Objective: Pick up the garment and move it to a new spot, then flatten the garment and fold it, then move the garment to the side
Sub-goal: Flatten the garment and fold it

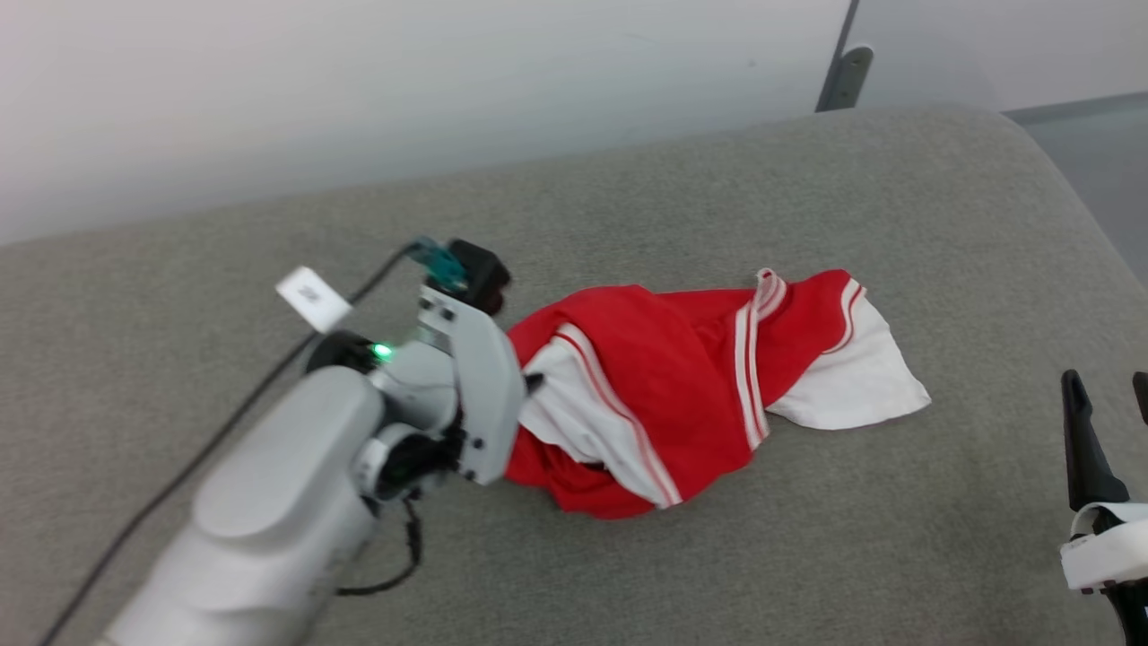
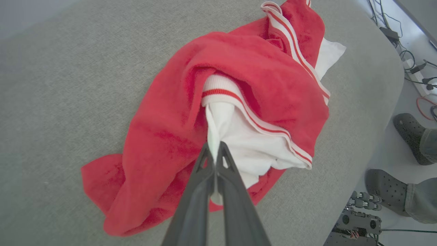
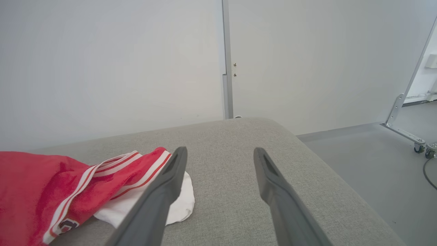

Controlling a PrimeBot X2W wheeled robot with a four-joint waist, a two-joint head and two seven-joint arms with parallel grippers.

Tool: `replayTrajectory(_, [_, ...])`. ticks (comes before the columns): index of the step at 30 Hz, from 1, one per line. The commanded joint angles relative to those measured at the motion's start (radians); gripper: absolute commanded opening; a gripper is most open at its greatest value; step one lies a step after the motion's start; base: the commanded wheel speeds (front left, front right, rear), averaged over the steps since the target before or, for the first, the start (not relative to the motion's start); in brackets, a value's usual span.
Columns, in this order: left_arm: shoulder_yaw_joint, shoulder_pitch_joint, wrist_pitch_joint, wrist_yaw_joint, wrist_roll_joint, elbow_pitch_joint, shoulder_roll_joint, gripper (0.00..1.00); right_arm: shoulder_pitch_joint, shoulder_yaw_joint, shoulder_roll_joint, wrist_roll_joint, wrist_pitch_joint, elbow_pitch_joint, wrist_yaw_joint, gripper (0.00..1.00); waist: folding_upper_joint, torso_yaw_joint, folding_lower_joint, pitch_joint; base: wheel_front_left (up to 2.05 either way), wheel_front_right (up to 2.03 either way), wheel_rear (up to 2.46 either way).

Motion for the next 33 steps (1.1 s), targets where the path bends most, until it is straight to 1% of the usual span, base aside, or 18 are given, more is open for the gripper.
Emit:
replayTrajectory(1, [0.008, -0.006, 0.008, 0.011, 0.000, -0.018, 0.023, 0.00, 0.010, -0.006, -0.002, -0.010, -0.005, -0.003, -0.001, 1.00, -0.0001, 0.015, 0.0000, -0.010, 0.00, 0.00, 0.00])
replayTrajectory(6, [0.042, 0.012, 0.037, 0.047, -0.003, -0.106, 0.112, 0.00, 0.028, -0.017, 0.002, -0.020, 0.002, -0.010, -0.001, 1.00, -0.0001, 0.046, 0.0000, -0.028, 0.00, 0.00, 0.00])
replayTrajectory(11, [0.085, 0.048, 0.060, 0.096, -0.008, -0.175, 0.209, 0.00, 0.048, -0.021, 0.008, -0.029, 0.015, -0.022, -0.001, 1.00, -0.0001, 0.076, 0.0000, -0.044, 0.00, 0.00, 0.00])
replayTrajectory(16, [0.127, 0.093, 0.082, 0.147, -0.014, -0.213, 0.302, 0.00, 0.060, -0.029, 0.015, -0.033, 0.031, -0.039, -0.001, 1.00, -0.0001, 0.099, 0.0000, -0.052, 0.00, 0.00, 0.00])
replayTrajectory(21, [0.146, 0.153, 0.100, 0.190, -0.015, -0.213, 0.368, 0.00, 0.072, -0.033, 0.026, -0.042, 0.043, -0.057, -0.001, 1.00, -0.0001, 0.112, 0.0000, -0.058, 0.00, 0.00, 0.00])
replayTrajectory(24, [0.152, 0.186, 0.093, 0.203, -0.021, -0.192, 0.385, 0.00, 0.082, -0.035, 0.033, -0.047, 0.053, -0.068, -0.001, 1.00, -0.0001, 0.117, 0.0000, -0.059, 0.00, 0.00, 0.00])
replayTrajectory(28, [0.143, 0.223, 0.085, 0.215, -0.020, -0.137, 0.380, 0.00, 0.082, -0.028, 0.036, -0.046, 0.062, -0.078, -0.001, 1.00, -0.0001, 0.117, 0.0000, -0.055, 0.00, 0.00, 0.00])
replayTrajectory(33, [0.126, 0.235, 0.056, 0.200, -0.012, -0.028, 0.358, 0.00, 0.065, -0.019, 0.025, -0.033, 0.065, -0.077, -0.001, 1.00, -0.0001, 0.109, 0.0000, -0.043, 0.00, 0.00, 0.00])
